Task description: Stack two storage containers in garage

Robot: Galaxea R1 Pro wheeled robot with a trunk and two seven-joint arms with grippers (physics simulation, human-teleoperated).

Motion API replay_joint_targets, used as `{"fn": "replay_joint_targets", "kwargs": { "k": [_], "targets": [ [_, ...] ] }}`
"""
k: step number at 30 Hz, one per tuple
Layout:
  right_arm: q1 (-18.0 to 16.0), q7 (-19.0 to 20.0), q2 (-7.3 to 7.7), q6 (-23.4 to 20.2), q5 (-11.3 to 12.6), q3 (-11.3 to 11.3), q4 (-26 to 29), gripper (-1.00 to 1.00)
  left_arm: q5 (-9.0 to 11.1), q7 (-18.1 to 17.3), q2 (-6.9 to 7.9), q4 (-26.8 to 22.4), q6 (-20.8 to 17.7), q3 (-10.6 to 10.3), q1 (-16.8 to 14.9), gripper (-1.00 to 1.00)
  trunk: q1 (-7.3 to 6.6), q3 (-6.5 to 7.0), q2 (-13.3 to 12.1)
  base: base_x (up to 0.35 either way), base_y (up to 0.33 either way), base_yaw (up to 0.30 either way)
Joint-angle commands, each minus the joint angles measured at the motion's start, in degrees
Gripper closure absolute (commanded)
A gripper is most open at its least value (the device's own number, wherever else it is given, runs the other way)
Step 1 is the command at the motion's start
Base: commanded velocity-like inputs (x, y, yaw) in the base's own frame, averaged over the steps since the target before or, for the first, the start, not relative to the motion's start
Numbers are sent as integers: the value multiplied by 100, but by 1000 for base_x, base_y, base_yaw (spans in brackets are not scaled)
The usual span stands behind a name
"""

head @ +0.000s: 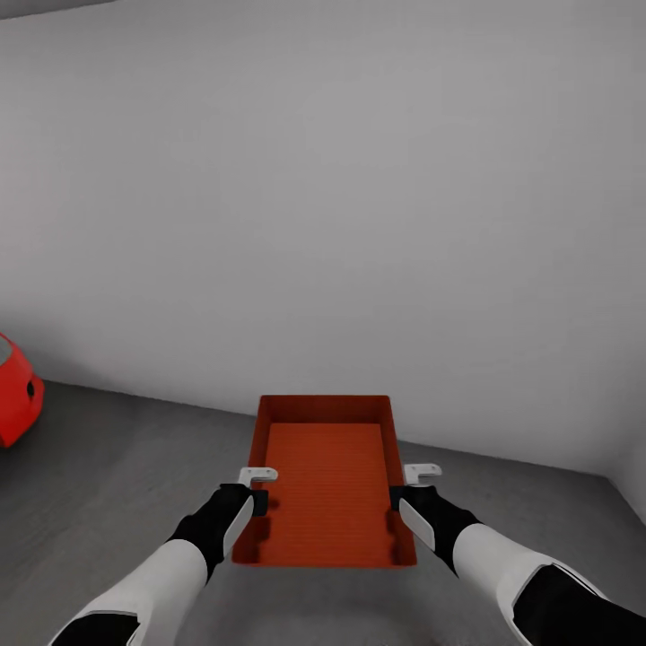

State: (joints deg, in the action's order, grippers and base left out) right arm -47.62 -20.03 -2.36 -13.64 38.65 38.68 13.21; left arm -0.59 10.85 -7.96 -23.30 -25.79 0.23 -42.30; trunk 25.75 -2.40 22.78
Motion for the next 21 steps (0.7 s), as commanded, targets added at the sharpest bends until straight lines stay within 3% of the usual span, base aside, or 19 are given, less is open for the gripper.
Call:
{"fn": "replay_joint_targets", "kwargs": {
  "k": [1, 9, 21],
  "targets": [
    [-10, -24, -62, -34, -33, -159, 182, 100, -37, 32, -13, -10, -40, 11, 3, 100, 4, -12, 14, 0, 0, -282],
    [-10, -25, -62, -35, -33, -159, 182, 100, -45, 32, -13, -15, -40, 12, 3, 100, 4, 3, 14, 0, 0, -267],
    [-10, -19, -62, -42, -33, -159, 182, 100, -46, 32, -13, -17, -40, 7, 3, 100, 4, 5, 14, 0, 0, -20]
  ]
}}
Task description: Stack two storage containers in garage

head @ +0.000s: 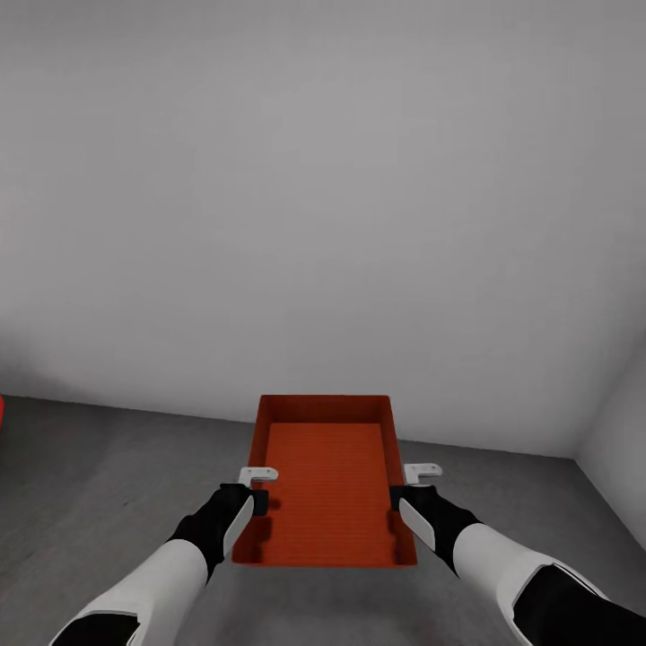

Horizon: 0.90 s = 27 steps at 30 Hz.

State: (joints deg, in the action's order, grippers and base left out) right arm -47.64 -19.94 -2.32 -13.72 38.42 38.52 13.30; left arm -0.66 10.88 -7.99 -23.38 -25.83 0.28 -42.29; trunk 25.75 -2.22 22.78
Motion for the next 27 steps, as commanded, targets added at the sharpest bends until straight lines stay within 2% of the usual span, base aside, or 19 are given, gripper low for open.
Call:
{"fn": "replay_joint_targets", "kwargs": {
  "k": [1, 27],
  "targets": [
    [-9, -28, -67, -34, -10, -143, 173, 100, -40, 29, -9, -7, -36, 2, 1, 100, 4, -14, 14, 0, 0, 0],
    [-9, -27, -35, -34, -10, -143, 173, 100, -49, 1, -18, -35, -27, -9, 1, 100, 4, -14, 14, -8, 0, 0]
  ]
}}
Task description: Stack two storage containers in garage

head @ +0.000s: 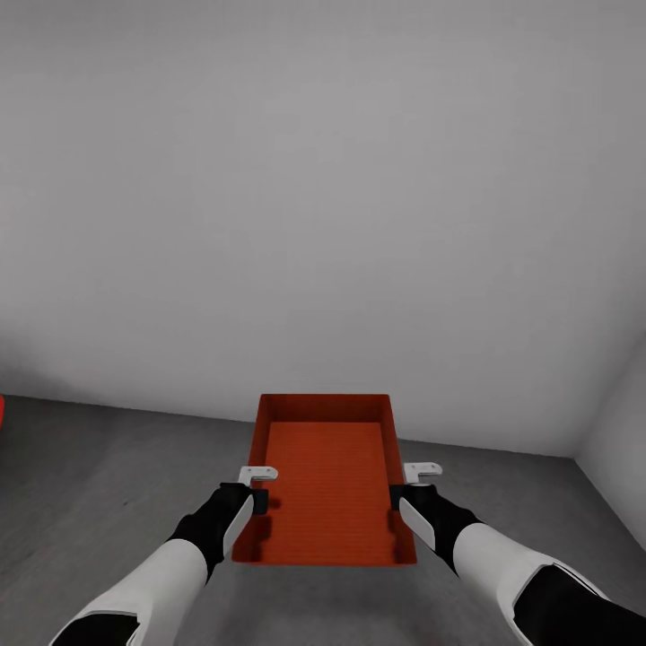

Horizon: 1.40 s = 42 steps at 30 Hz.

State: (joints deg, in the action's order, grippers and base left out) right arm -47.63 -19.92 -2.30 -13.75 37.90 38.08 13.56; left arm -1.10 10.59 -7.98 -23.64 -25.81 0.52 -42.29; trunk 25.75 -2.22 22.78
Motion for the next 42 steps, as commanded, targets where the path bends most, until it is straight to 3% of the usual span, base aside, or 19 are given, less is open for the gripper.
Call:
{"fn": "replay_joint_targets", "kwargs": {
  "k": [1, 22, 42],
  "targets": [
    [-9, -29, -36, -32, 42, -99, 147, 100, -4, 28, -19, -9, -29, -34, 1, 100, 4, -14, 14, 0, 0, 0],
    [-9, -32, -24, -26, 42, -99, 145, 100, 13, 0, -70, -35, -217, -22, 1, 100, 4, -14, 14, 0, 0, 0],
    [-9, -29, -28, -29, 42, -99, 147, 100, 4, -8, -69, -1, -222, -26, 1, 100, 421, -355, 776, 0, 0, 0]
  ]
}}
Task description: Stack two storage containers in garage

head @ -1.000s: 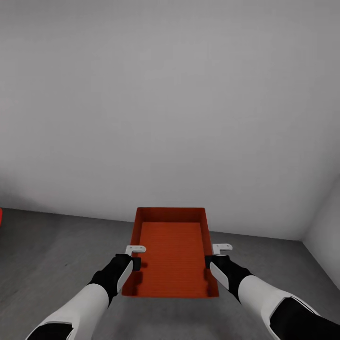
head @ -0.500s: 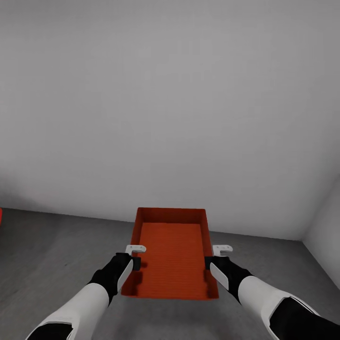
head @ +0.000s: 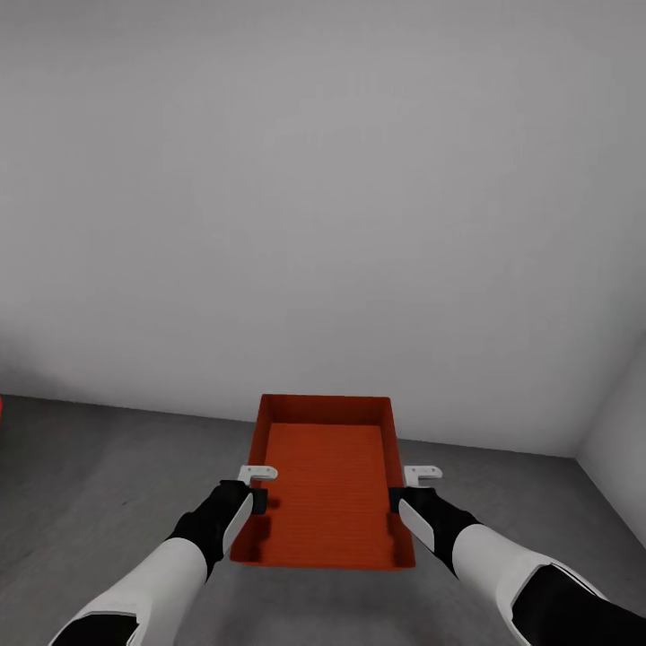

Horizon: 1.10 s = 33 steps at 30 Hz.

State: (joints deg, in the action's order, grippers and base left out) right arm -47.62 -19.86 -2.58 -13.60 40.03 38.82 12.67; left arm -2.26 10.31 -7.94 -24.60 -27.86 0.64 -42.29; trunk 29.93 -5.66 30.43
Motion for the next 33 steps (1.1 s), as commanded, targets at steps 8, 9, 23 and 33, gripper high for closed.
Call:
{"fn": "replay_joint_targets", "kwargs": {
  "k": [8, 9, 23, 33],
  "targets": [
    [-11, -36, 3, -42, -171, -173, 236, 100, 120, 39, -72, 96, -17, -38, 1, 100, 68, -65, 131, 0, 0, 0],
    [-11, -36, 3, -42, -171, -173, 236, 100, 120, 36, -73, 96, -17, -38, 1, 100, 90, -83, 171, 0, 0, 0],
    [-11, -36, 2, -43, -171, -173, 236, 100, 120, 33, -76, 96, -17, -38, 1, 100, 398, -334, 733, 0, 0, 0],
    [-11, -36, -3, -38, -171, -173, 235, 100, 120, 33, -76, 96, -17, -38, 1, 100, 618, -513, 1134, 0, 0, 0]
  ]
}}
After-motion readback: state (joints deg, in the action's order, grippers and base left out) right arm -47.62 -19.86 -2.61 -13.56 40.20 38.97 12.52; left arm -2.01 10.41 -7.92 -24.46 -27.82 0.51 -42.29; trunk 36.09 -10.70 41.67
